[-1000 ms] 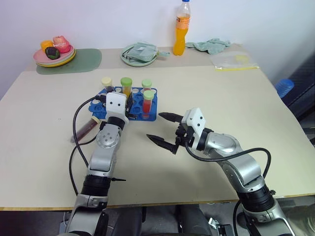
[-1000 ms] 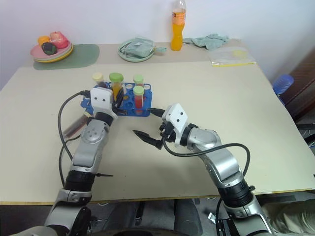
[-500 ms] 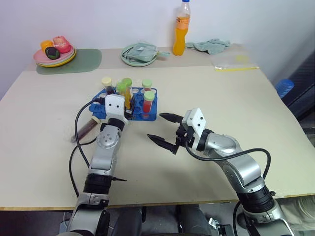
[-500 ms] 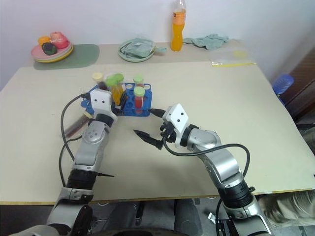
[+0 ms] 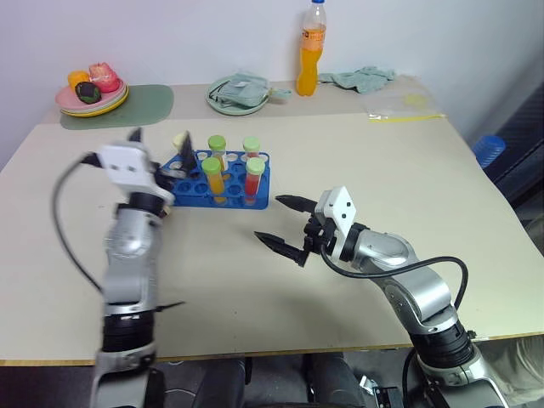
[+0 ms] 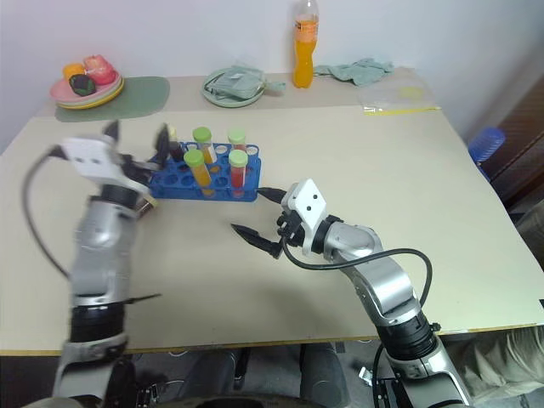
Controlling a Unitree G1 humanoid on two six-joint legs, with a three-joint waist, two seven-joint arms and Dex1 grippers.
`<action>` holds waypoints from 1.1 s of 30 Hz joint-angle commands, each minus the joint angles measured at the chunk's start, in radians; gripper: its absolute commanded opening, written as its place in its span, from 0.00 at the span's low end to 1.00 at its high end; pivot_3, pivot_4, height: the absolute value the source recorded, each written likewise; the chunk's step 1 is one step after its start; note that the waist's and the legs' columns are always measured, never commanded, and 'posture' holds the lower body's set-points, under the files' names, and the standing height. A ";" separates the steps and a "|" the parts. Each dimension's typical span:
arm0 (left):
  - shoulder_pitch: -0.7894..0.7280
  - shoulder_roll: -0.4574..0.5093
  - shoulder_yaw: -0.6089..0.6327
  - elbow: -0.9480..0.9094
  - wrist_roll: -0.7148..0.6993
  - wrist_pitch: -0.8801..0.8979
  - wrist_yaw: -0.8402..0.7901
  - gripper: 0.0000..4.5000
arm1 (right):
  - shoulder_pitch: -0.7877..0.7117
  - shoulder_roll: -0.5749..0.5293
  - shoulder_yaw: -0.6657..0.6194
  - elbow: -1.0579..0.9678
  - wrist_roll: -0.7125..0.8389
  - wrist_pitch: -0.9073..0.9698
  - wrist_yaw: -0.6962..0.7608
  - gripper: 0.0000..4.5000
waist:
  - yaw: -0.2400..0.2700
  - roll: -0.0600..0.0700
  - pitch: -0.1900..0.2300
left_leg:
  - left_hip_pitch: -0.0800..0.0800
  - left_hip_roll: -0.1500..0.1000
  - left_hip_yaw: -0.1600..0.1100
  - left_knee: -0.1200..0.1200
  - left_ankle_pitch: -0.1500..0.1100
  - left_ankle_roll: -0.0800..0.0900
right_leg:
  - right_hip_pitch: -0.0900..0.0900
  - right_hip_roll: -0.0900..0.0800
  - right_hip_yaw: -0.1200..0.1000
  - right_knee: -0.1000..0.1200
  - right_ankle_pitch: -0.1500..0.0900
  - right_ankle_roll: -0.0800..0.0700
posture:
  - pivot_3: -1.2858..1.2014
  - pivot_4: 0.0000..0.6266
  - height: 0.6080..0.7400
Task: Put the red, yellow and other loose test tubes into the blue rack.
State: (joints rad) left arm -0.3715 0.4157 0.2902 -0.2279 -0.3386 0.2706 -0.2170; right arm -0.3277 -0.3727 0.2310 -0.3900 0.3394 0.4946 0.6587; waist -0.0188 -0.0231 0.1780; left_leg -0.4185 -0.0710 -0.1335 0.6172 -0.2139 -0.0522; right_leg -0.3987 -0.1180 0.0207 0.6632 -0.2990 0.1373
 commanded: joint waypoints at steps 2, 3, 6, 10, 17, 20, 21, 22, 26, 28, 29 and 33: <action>-0.038 0.258 0.053 0.043 -0.081 0.388 -0.110 0.99 | -0.011 0.004 -0.005 -0.037 0.019 -0.010 0.020 1.00 | -0.001 0.000 0.000 | 0.000 0.000 0.000 0.000 0.000 0.000 | 0.001 0.000 0.000 0.000 0.000 0.000 | 0.52 0.24 1.00; -0.041 0.333 0.037 0.067 -0.095 0.471 -0.160 0.99 | -0.012 0.005 -0.004 -0.035 0.020 -0.010 0.024 1.00 | -0.002 0.000 0.000 | 0.001 0.000 0.000 0.000 0.000 0.000 | 0.001 0.000 0.000 0.000 0.000 0.000 | 0.52 0.24 1.00; -0.059 0.516 -0.062 0.107 -0.109 0.689 -0.282 0.99 | -0.016 0.011 -0.001 -0.029 0.021 -0.010 0.030 1.00 | -0.009 0.000 0.001 | 0.001 0.000 0.001 -0.001 0.000 0.000 | 0.000 0.001 0.000 0.000 0.000 0.000 | 0.52 0.24 1.00; -0.162 0.662 -0.241 0.223 -0.075 0.864 -0.401 0.99 | -0.022 0.022 0.005 -0.016 0.025 -0.012 0.039 1.00 | -0.007 0.001 0.001 | 0.002 0.000 0.001 -0.002 0.000 0.000 | 0.001 0.001 -0.001 0.000 0.000 0.000 | 0.52 0.24 1.00; -0.444 0.711 -0.670 0.372 0.034 0.915 -0.697 0.99 | -0.029 0.041 0.013 -0.008 0.023 -0.011 0.037 1.00 | -0.004 0.000 0.002 | 0.002 0.000 0.003 -0.002 0.000 0.000 | 0.001 0.001 0.000 0.000 0.000 0.000 | 0.52 0.24 1.00; -0.500 0.697 -0.812 0.472 0.161 0.794 -0.783 0.99 | -0.028 0.045 0.012 -0.007 0.025 -0.009 0.034 1.00 | -0.020 0.000 0.002 | 0.002 0.001 0.003 -0.003 0.000 0.000 | 0.000 0.002 0.000 0.001 0.000 0.000 | 0.52 0.24 1.00; -0.518 0.679 -0.831 0.514 0.177 0.785 -0.809 0.94 | -0.029 0.046 0.011 -0.007 0.025 -0.009 0.034 1.00 | -0.024 0.000 0.002 | 0.002 0.001 0.003 -0.003 0.000 0.000 | 0.000 0.002 0.000 0.001 -0.001 0.000 | 0.52 0.24 1.00; -0.536 0.661 -0.843 0.554 0.193 0.778 -0.826 0.88 | -0.029 0.046 0.011 -0.007 0.025 -0.008 0.033 1.00 | -0.026 0.000 0.002 | 0.002 0.001 0.003 -0.003 0.000 0.000 | 0.000 0.002 0.000 0.001 -0.001 0.000 | 0.52 0.24 1.00; -0.574 0.621 -0.886 0.642 0.270 0.724 -0.878 0.48 | -0.026 0.048 0.010 -0.013 0.021 -0.006 0.023 1.00 | -0.025 0.000 0.002 | 0.002 0.001 0.002 -0.003 0.000 0.000 | 0.000 0.002 0.000 0.001 -0.001 0.000 | 0.52 0.24 1.00; -0.581 0.617 -0.883 0.654 0.292 0.711 -0.903 0.26 | -0.022 0.047 0.009 -0.019 0.021 -0.003 0.017 1.00 | -0.025 0.000 0.002 | 0.002 0.001 0.002 -0.003 0.000 0.000 | 0.000 0.002 0.000 0.001 -0.001 0.000 | 0.52 0.24 1.00; -0.580 0.621 -0.877 0.655 0.301 0.705 -0.916 0.18 | -0.020 0.046 0.009 -0.022 0.021 -0.002 0.013 1.00 | -0.025 0.000 0.002 | 0.002 0.001 0.002 -0.003 0.000 0.000 | 0.000 0.002 0.000 0.001 -0.001 0.000 | 0.52 0.24 1.00; -0.512 0.712 -0.824 0.610 0.311 0.603 -0.993 0.17 | -0.012 0.039 0.008 -0.036 0.019 -0.001 0.003 1.00 | -0.030 0.000 0.002 | 0.001 0.001 0.002 -0.003 0.000 0.000 | -0.001 0.002 0.000 0.002 -0.001 0.000 | 0.52 0.24 1.00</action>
State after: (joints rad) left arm -0.8931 1.0667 -0.5843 0.3991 -0.0501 0.9226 -1.1787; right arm -0.3404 -0.3332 0.2500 -0.3819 0.3547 0.4967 0.6668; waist -0.0487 -0.0232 0.1798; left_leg -0.4171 -0.0698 -0.1316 0.6140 -0.2137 -0.0523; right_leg -0.3999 -0.1163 0.0210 0.6649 -0.2997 0.1373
